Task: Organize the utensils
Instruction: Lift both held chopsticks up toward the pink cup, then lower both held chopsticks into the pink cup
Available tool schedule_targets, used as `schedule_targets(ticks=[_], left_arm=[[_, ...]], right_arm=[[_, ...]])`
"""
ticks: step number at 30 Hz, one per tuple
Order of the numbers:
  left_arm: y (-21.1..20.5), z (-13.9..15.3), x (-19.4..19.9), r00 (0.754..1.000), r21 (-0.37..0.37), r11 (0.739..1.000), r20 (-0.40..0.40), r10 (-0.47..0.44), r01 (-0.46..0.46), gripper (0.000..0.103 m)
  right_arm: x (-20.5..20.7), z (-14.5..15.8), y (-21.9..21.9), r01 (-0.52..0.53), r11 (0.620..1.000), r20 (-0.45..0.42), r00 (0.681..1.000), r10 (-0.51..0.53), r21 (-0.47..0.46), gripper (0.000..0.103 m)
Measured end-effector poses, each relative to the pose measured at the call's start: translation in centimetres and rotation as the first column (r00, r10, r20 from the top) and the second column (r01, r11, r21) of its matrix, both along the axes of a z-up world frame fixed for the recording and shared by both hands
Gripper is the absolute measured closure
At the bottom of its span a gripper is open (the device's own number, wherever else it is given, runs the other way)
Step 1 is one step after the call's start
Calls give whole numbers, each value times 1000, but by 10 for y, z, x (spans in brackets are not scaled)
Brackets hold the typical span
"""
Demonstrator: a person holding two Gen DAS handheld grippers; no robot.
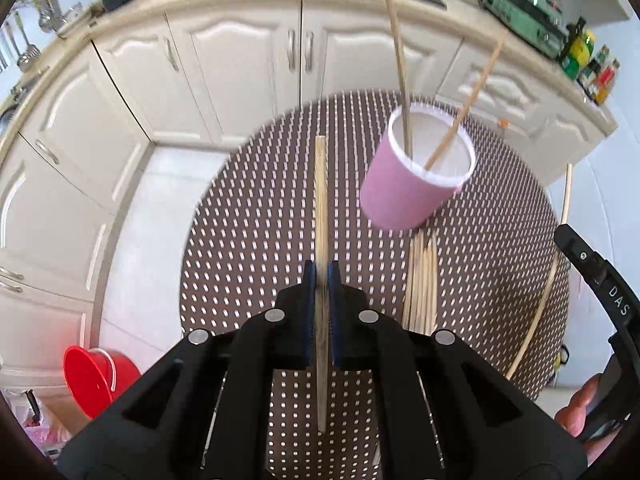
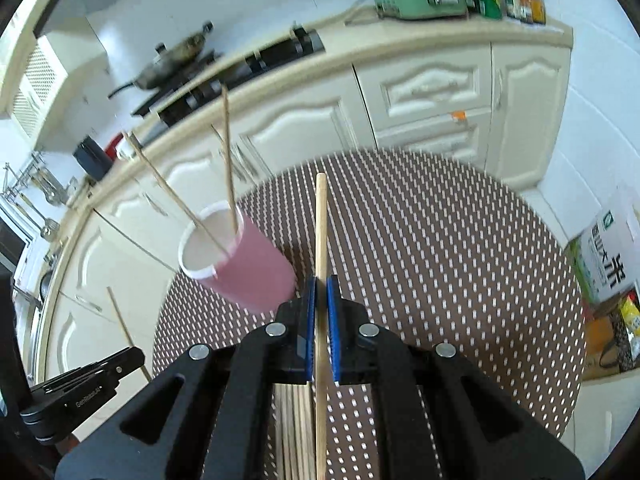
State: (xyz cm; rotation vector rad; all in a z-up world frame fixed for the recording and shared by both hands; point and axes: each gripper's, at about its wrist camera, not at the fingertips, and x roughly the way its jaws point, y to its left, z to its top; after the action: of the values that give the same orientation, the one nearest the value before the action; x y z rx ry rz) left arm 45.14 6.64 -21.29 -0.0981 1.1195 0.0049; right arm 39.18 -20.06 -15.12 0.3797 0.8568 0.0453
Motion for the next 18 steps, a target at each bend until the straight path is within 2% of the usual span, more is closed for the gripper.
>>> schedule_targets(ticks=[4, 7, 12, 15, 18], left_arm=[[1, 24, 3, 998, -23, 1000, 63, 8, -6, 96], [-6, 44, 12, 995, -9, 1000, 96, -17, 18, 96], [-8, 62, 23, 991, -3, 998, 120, -54, 55, 97], [-9, 71, 30, 989, 27, 998, 134, -55, 52, 97], [-6, 87, 39, 987, 19, 998, 146, -61, 59, 97]], right_arm=[[14, 15, 7, 2, 1000, 60, 998, -2, -5, 98], [25, 25, 10, 18, 1000, 103, 995, -19, 13, 98], [42, 40, 8, 43, 999, 143, 989, -46, 22, 98], [53, 52, 9, 60, 998, 176, 982, -63, 22, 98], [63, 62, 9, 79, 996, 202, 976, -84, 32, 98]])
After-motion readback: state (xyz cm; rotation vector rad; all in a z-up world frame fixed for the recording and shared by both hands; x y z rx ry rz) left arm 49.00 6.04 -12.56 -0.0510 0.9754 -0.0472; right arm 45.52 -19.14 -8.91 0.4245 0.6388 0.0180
